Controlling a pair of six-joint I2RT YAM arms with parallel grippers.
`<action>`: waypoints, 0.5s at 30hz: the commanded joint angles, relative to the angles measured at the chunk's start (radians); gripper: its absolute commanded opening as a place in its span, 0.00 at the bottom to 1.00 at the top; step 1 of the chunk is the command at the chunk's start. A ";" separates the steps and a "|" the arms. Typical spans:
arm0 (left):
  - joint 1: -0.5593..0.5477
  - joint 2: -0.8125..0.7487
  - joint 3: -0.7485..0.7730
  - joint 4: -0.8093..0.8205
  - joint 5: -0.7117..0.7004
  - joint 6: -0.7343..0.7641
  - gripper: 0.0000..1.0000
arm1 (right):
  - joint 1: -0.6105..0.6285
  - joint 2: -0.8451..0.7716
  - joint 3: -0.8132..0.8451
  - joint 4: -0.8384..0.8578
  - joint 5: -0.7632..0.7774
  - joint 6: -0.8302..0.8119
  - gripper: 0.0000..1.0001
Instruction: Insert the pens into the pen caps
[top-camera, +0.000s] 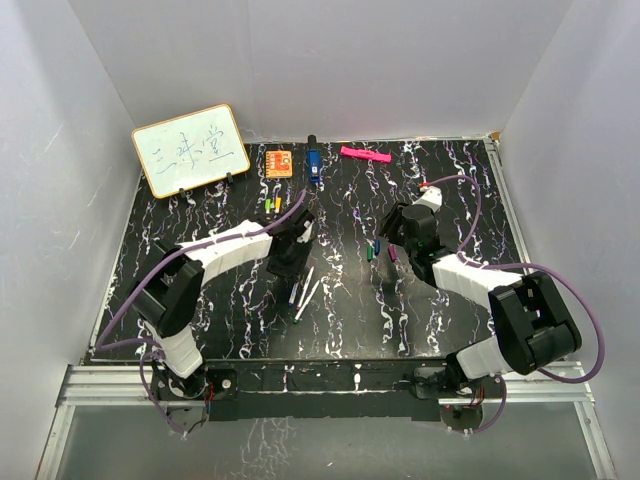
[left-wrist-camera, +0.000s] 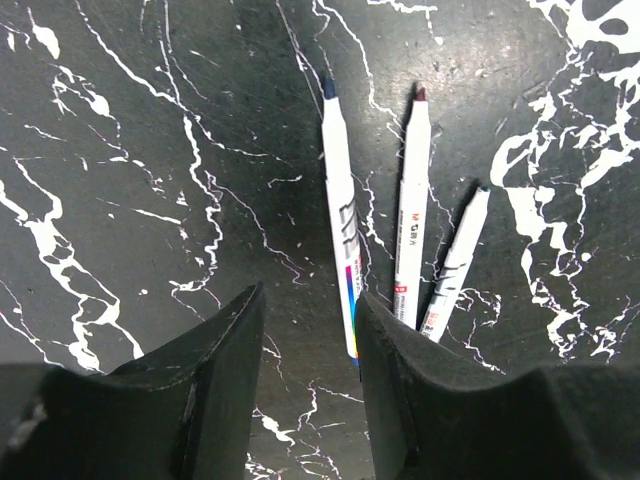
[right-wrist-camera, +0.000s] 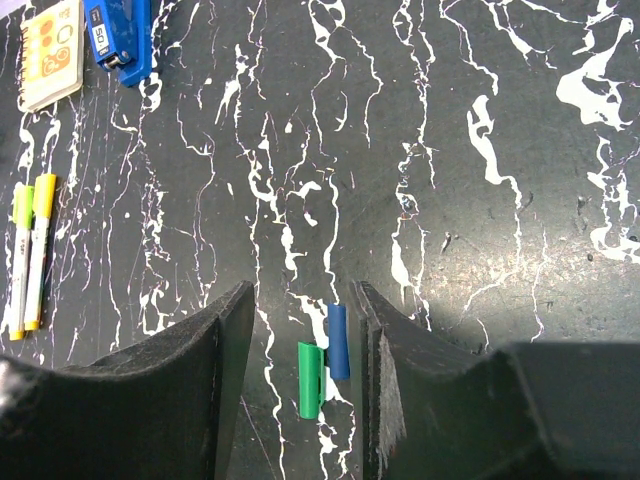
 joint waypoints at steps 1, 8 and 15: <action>-0.016 0.005 0.043 -0.064 0.015 -0.010 0.39 | -0.002 -0.035 0.020 0.032 -0.005 0.005 0.41; -0.030 0.029 0.058 -0.064 0.035 -0.025 0.39 | -0.002 -0.028 0.012 0.042 -0.017 0.018 0.41; -0.031 0.070 0.063 -0.062 0.027 -0.030 0.39 | -0.002 -0.033 0.002 0.048 -0.027 0.019 0.41</action>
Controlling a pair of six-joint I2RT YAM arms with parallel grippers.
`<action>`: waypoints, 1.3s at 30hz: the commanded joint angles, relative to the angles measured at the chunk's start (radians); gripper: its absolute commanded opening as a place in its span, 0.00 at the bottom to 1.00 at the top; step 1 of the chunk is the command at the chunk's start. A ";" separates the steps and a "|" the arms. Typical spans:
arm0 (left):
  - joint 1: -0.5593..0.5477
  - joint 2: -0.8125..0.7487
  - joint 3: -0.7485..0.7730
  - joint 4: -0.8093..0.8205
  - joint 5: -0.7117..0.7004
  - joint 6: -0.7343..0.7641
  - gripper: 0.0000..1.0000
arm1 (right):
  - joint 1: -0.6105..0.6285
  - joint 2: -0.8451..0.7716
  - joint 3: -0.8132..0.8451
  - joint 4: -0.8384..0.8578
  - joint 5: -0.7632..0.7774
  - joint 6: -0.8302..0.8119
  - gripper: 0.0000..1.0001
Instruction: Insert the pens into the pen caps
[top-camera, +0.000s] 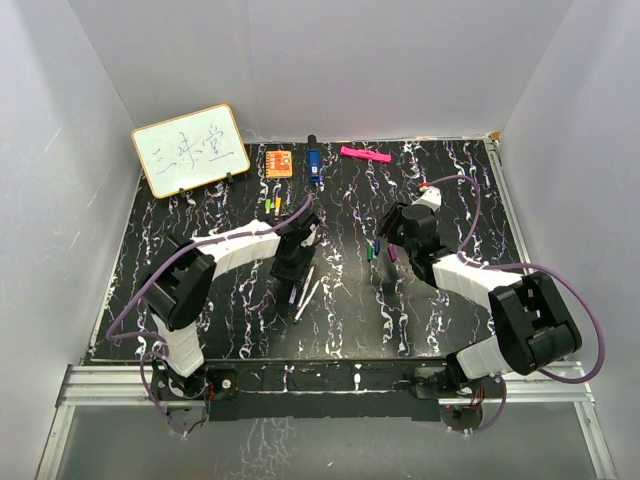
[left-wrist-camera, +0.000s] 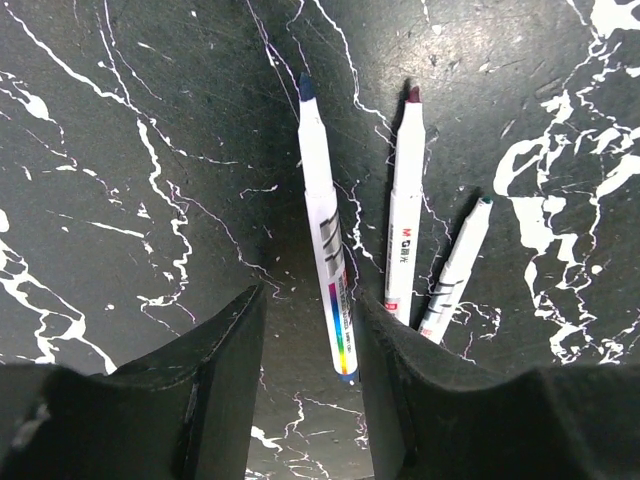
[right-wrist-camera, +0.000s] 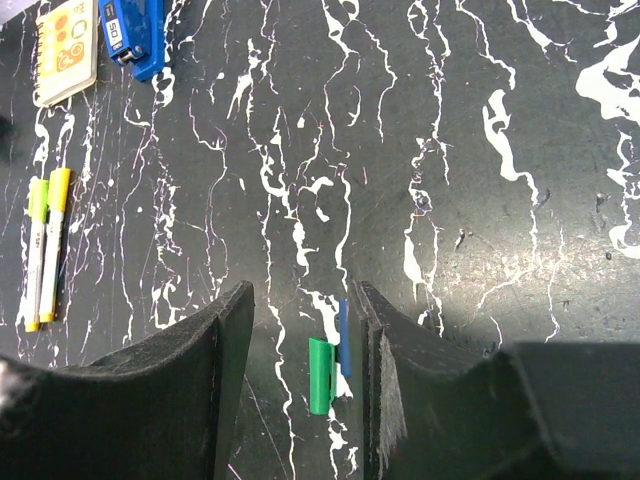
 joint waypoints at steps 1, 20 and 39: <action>-0.007 0.012 0.036 -0.034 0.008 -0.011 0.38 | -0.002 -0.034 0.000 0.047 -0.004 0.007 0.41; -0.009 0.177 0.124 -0.112 -0.047 0.029 0.38 | -0.002 -0.025 -0.023 0.092 -0.036 0.013 0.41; -0.011 0.277 0.053 -0.033 -0.017 -0.015 0.14 | -0.001 -0.026 -0.031 0.116 -0.039 0.015 0.42</action>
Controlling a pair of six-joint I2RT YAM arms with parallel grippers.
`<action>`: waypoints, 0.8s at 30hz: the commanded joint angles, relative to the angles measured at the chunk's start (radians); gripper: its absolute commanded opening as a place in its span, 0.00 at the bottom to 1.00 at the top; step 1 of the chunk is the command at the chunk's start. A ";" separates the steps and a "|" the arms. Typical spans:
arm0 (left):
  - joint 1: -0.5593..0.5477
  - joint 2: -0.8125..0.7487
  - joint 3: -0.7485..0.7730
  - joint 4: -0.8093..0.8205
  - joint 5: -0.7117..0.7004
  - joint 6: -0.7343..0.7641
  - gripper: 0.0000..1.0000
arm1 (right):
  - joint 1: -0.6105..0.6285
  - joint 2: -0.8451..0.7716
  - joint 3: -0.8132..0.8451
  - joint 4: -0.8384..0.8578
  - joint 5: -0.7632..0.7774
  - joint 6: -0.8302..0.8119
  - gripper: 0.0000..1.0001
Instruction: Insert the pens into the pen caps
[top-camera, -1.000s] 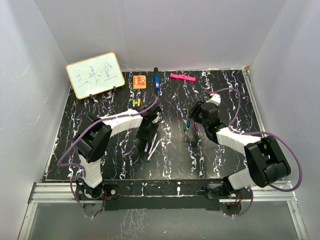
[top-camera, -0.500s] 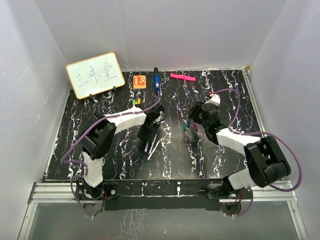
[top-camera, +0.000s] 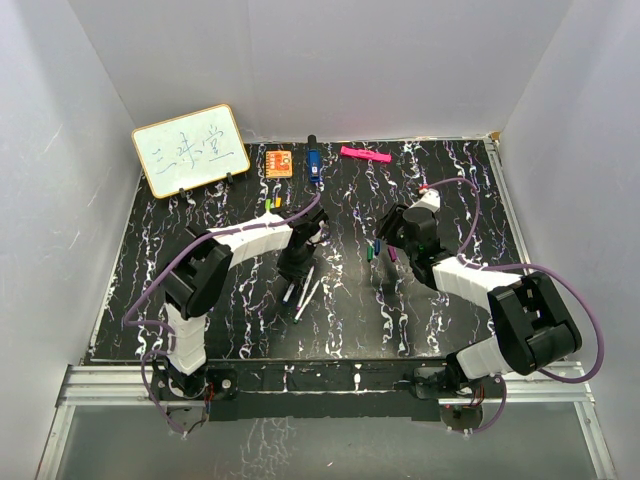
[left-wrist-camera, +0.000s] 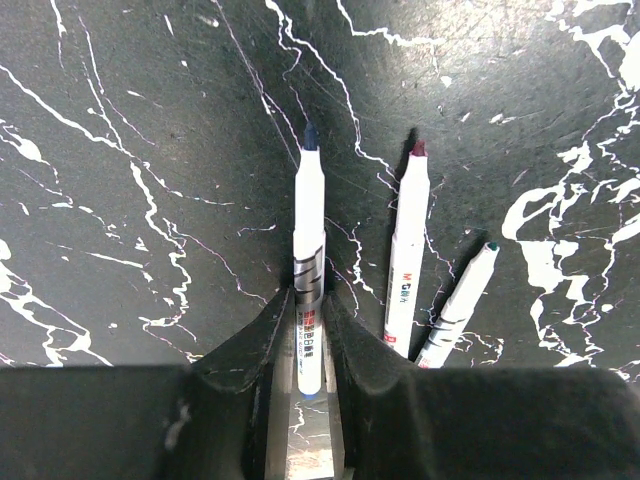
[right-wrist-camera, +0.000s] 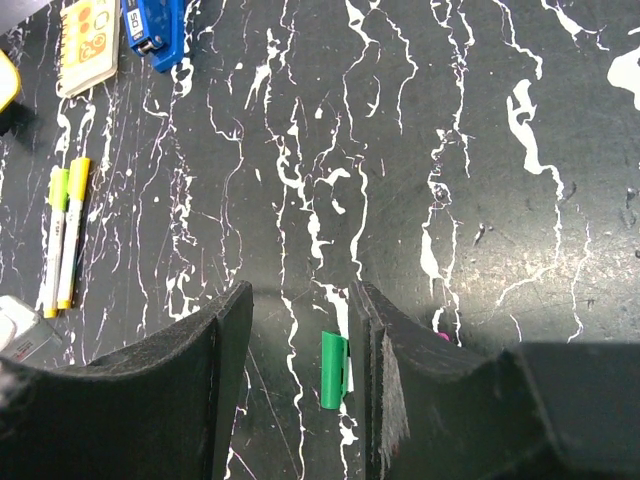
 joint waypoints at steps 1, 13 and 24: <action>-0.007 0.140 -0.081 0.050 0.008 -0.012 0.14 | -0.002 -0.024 -0.002 0.074 0.000 0.004 0.42; -0.007 0.183 -0.120 0.043 0.024 -0.004 0.00 | -0.001 0.018 0.023 0.062 -0.040 -0.016 0.47; -0.007 0.065 -0.169 0.140 0.005 0.029 0.00 | -0.001 0.080 0.085 -0.088 0.005 -0.075 0.39</action>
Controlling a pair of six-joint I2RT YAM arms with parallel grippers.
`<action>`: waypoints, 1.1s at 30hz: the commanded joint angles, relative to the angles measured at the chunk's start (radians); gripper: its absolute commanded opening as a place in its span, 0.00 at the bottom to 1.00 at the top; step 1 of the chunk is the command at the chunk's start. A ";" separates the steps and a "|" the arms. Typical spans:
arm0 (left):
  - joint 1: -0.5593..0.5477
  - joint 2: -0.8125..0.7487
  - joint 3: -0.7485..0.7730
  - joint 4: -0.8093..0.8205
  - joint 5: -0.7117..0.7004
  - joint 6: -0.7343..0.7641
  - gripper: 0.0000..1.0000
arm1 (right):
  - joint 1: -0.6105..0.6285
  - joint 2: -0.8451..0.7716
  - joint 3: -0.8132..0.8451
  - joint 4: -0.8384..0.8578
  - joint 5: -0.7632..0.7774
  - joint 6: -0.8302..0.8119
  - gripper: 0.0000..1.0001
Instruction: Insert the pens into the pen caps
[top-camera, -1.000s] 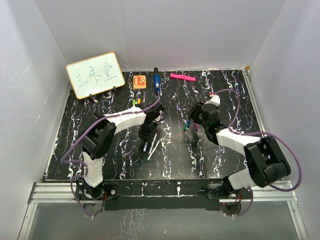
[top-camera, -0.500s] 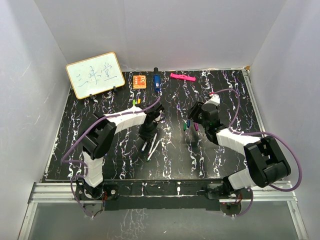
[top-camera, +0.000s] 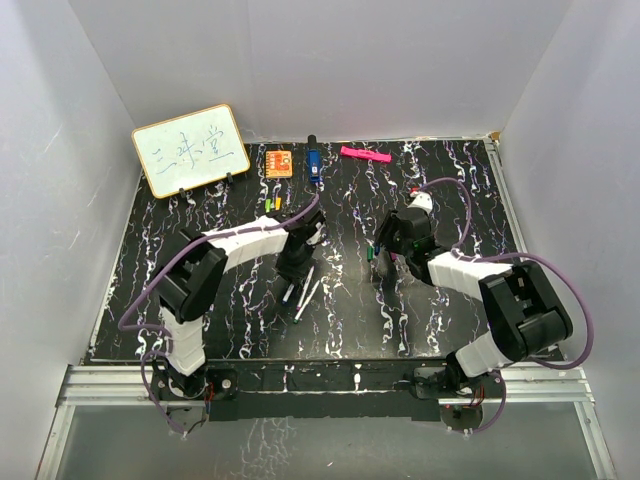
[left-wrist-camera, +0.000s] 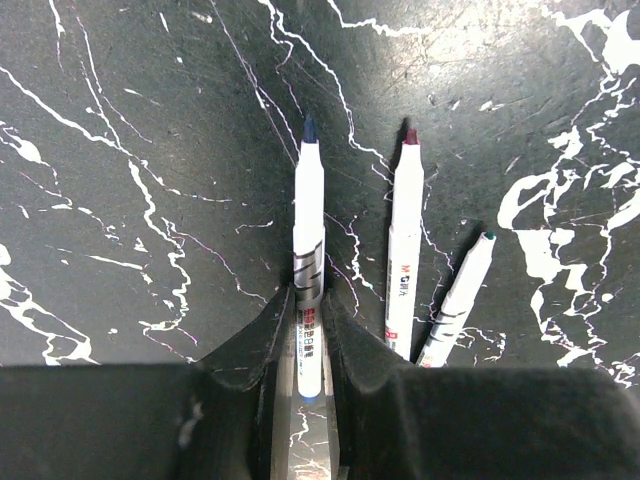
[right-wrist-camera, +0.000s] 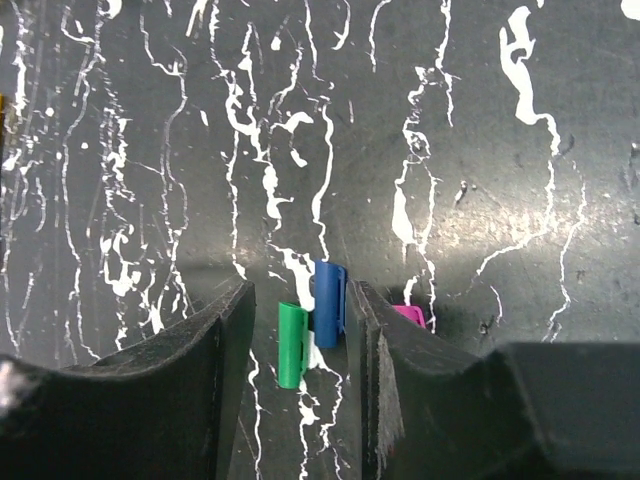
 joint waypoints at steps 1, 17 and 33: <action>-0.007 0.076 -0.115 0.095 -0.034 0.007 0.00 | -0.001 0.013 0.062 -0.022 0.037 -0.034 0.37; -0.008 -0.283 -0.088 0.123 -0.153 0.026 0.00 | 0.016 0.133 0.158 -0.106 0.067 -0.061 0.33; -0.009 -0.531 -0.099 0.200 -0.128 0.015 0.00 | 0.069 0.244 0.260 -0.246 0.182 -0.054 0.29</action>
